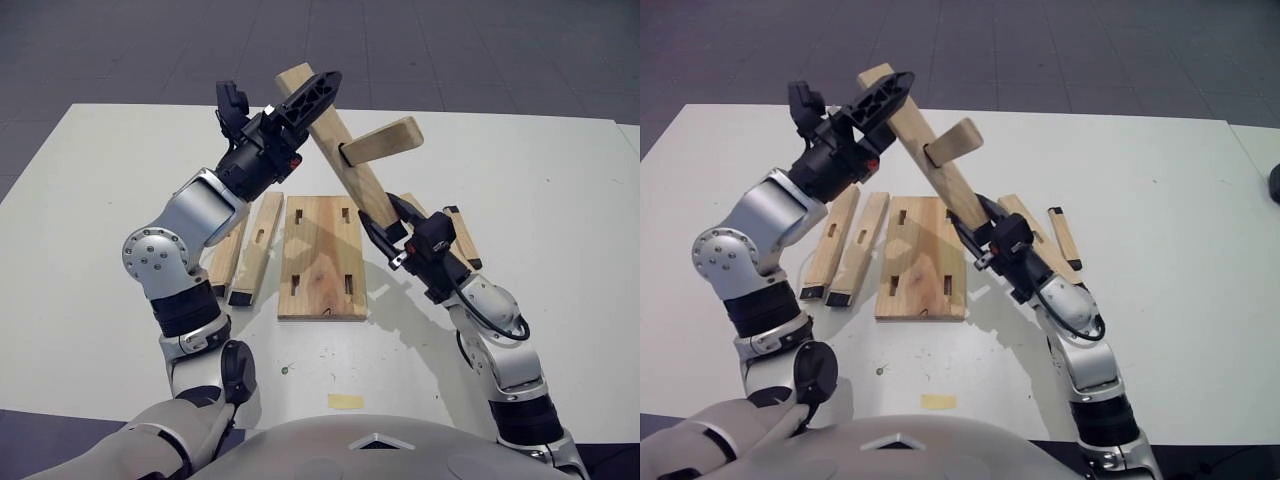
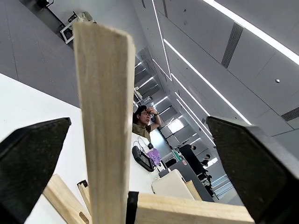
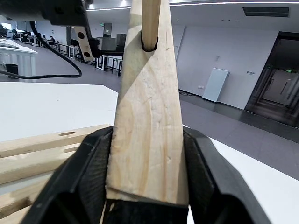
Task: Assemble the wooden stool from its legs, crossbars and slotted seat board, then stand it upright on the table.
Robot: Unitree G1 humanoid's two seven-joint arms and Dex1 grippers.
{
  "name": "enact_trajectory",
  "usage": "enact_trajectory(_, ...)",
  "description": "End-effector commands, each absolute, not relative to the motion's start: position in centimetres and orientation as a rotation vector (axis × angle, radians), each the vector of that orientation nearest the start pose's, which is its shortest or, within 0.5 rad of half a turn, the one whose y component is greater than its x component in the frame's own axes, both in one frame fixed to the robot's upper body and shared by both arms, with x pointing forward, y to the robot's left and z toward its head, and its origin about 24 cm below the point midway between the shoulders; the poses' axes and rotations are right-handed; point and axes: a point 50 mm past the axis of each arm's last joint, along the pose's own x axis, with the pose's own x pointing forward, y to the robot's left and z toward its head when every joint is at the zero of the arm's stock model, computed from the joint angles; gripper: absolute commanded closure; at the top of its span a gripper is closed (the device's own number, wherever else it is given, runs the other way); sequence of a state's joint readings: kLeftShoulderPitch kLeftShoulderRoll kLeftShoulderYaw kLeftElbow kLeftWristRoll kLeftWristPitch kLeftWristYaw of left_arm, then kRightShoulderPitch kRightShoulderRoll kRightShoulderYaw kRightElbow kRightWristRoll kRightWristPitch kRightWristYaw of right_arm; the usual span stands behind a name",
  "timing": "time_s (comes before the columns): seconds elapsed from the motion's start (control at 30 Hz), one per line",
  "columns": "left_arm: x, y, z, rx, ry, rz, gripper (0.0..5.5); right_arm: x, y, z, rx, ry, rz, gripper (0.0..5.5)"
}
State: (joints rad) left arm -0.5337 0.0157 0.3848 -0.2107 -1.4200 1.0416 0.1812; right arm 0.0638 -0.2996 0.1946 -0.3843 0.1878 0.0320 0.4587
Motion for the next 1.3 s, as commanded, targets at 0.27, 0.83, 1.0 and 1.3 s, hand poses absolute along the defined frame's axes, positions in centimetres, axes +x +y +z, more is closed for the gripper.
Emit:
enact_trajectory(0.27, 28.7, 12.7, 19.1, -0.978, 0.194, -0.748, 2.12, 21.7, -11.7, 10.6, -0.116, -0.230, 0.738, 3.45)
enact_trajectory(0.83, 28.5, 13.0, 20.5, -0.955, 0.146, -0.772, 4.36, 21.8, -11.8, 10.4, -0.119, -0.212, 0.734, 3.45)
enact_trajectory(1.0, 28.9, 13.2, 21.4, -0.902, 0.072, -0.736, 4.43, 22.0, -12.3, 10.1, -0.080, -0.166, 0.670, 2.86)
enact_trajectory(1.3, 27.7, 20.1, 22.5, -0.670, -0.064, -0.553, 4.46, 21.5, -15.2, 6.5, -0.219, 0.171, 0.581, 1.28)
